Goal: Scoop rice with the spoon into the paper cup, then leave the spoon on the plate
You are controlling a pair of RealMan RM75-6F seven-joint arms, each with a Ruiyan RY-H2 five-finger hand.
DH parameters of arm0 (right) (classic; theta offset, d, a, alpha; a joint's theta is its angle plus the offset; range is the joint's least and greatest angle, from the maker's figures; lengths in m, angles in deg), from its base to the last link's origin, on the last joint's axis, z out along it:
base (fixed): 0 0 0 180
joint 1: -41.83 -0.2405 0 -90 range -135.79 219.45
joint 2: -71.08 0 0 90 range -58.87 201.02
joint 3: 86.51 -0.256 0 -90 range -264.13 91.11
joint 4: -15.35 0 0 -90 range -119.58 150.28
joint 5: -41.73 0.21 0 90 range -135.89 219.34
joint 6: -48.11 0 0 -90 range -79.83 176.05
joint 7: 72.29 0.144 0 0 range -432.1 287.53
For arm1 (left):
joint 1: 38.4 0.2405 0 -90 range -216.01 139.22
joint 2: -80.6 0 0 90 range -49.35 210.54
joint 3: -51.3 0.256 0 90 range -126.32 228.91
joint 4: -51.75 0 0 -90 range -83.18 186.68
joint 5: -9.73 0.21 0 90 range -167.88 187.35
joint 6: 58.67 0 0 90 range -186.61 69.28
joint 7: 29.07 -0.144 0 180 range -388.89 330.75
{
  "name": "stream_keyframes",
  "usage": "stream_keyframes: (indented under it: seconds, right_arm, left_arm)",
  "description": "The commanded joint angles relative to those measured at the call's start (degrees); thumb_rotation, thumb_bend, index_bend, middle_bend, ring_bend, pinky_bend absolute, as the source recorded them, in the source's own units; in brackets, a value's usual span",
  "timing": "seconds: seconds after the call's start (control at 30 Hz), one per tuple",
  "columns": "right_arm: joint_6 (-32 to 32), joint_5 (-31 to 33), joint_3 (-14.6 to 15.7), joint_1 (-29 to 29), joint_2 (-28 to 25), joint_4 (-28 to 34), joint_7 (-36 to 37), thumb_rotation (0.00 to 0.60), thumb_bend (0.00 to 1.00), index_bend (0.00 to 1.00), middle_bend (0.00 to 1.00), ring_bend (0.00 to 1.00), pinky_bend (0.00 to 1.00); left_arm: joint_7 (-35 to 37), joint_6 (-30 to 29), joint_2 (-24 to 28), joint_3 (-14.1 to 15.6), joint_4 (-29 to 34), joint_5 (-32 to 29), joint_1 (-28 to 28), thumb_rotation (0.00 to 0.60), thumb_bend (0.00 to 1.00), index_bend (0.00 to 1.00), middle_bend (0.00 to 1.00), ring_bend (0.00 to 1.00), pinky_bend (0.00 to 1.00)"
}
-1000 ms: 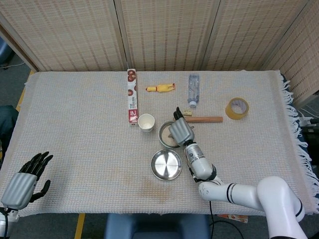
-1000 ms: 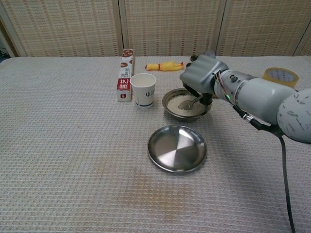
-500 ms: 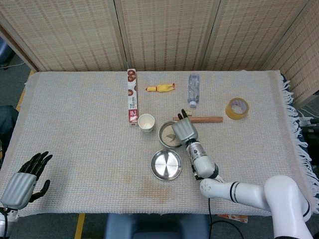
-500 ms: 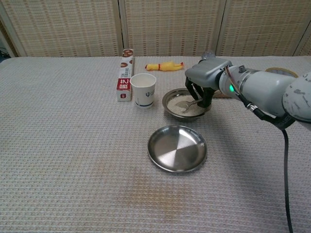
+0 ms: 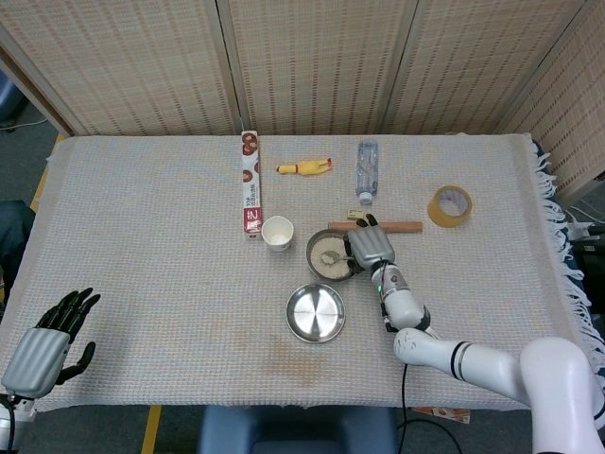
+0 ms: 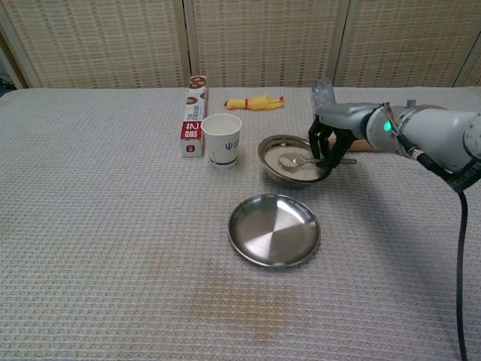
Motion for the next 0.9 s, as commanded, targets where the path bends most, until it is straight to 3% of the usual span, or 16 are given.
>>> stream_keyframes:
  seconds: [0.03, 0.57, 0.9]
  right_arm:
    - [0.5, 0.3, 0.2, 0.5, -0.9, -0.6, 1.7, 0.600, 0.33, 0.94, 0.58, 0.10, 0.03]
    - [0.0, 0.0, 0.3, -0.2, -3.9, 2.6, 6.8, 0.600, 0.33, 0.94, 0.58, 0.10, 0.03]
    - [-1.3, 4.2, -2.5, -3.1, -7.2, 7.9, 7.6, 0.600, 0.33, 0.94, 0.58, 0.11, 0.03]
  left_arm:
    - [-0.1, 0.2, -0.1, 0.0, 0.0, -0.1, -0.1, 0.600, 0.48, 0.00, 0.00, 0.00, 0.20]
    - [-0.5, 0.3, 0.0, 0.0, 0.2, -0.4, 0.0, 0.600, 0.48, 0.00, 0.00, 0.00, 0.20]
    - [0.0, 0.6, 0.2, 0.0, 0.3, -0.5, -0.1, 0.600, 0.48, 0.00, 0.00, 0.00, 0.20]
